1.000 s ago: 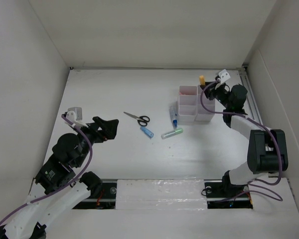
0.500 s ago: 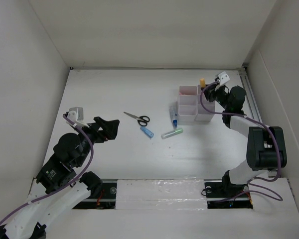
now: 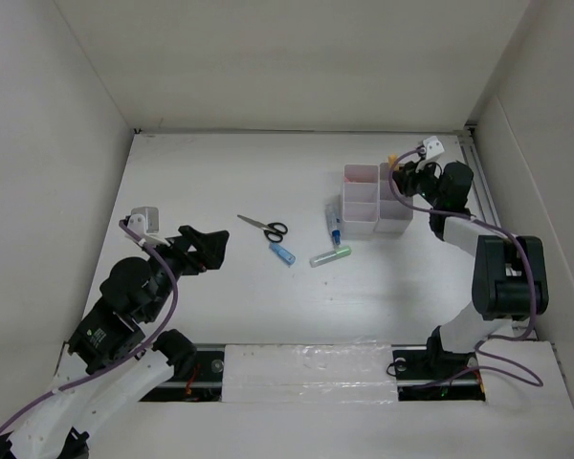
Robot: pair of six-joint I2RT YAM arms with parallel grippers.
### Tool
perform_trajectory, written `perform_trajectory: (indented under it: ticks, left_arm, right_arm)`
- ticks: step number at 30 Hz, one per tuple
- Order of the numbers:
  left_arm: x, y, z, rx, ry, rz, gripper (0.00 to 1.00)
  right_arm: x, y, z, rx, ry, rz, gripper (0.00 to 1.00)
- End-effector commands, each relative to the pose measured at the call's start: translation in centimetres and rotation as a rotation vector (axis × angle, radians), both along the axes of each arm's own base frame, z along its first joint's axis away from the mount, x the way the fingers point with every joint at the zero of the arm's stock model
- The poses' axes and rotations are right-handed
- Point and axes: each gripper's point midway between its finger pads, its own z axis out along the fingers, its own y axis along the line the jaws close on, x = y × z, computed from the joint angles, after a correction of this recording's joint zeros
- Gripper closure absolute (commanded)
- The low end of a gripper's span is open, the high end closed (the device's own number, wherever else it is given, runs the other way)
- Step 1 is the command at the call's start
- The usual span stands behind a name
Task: Sort the stationery into containers
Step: Place the stationery in the storage box.
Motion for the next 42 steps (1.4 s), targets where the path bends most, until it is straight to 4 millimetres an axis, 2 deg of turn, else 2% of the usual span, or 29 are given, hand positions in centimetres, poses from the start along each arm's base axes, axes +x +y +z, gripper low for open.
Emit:
perform_trajectory:
  ticks: [1,15,23,29,42]
  left_arm:
    - [0.0,0.0,1.2,-0.021,-0.049,-0.006,0.0]
    - [-0.2,0.1,1.4,-0.027,-0.057,-0.006,0.0]
    - [-0.2,0.1,1.4,-0.027,-0.057,-0.006,0.0]
    - [-0.3,0.2,1.5,-0.033,-0.064,-0.006,0.0]
    - [-0.3,0.2,1.5,-0.033,-0.064,-0.006,0.0]
  right_arm:
    - [1.1,-0.4,2.2,0.011,-0.04,-0.02,1.0]
    - [0.9,-1.0,1.7,0.019,-0.015,-0.04,0.99]
    - [0.5,-1.0,1.9,0.009,-0.019,-0.038,0.94]
    - [0.3,-1.0,2.0,0.001,-0.025,-0.037,0.85]
    - [0.3,-1.0,2.0,0.001,-0.025,-0.037,0.84]
